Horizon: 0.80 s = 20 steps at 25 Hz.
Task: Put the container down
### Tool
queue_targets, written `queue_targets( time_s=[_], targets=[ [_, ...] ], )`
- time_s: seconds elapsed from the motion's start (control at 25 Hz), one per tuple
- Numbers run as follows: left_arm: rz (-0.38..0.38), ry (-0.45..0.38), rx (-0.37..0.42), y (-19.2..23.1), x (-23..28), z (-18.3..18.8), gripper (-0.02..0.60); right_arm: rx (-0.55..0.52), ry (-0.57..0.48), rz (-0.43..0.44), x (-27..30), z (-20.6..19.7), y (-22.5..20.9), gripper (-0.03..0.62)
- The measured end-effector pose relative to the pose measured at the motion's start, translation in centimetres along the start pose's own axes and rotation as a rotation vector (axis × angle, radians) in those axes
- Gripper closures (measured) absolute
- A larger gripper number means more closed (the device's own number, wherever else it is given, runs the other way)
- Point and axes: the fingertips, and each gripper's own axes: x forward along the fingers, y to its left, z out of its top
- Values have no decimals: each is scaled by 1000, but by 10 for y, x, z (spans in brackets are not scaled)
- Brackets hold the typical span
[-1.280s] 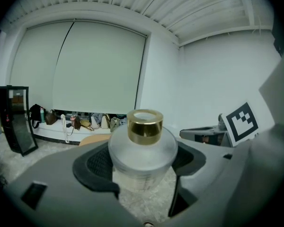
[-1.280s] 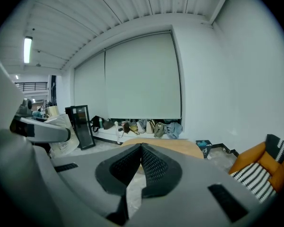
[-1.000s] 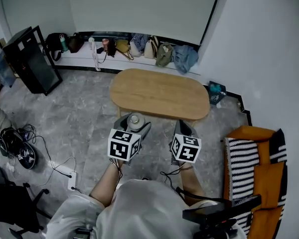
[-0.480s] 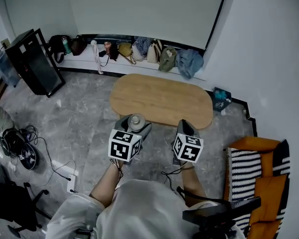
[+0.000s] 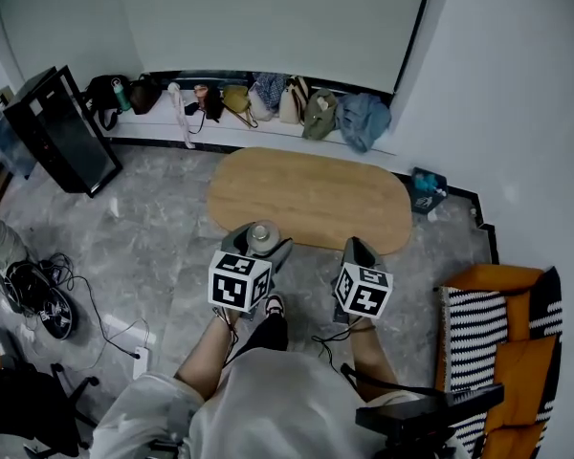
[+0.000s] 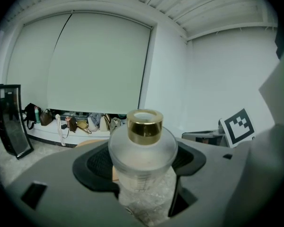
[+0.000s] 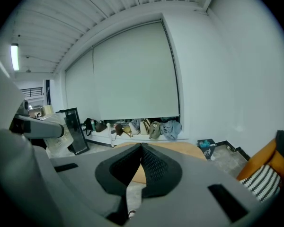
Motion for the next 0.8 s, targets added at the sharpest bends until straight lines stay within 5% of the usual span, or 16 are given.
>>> queue_targets(
  time_s=[0.8],
  targets=[
    [-18,-44,6,79,113,77,241,-62,-6,-33,124,78,-12,571]
  ],
)
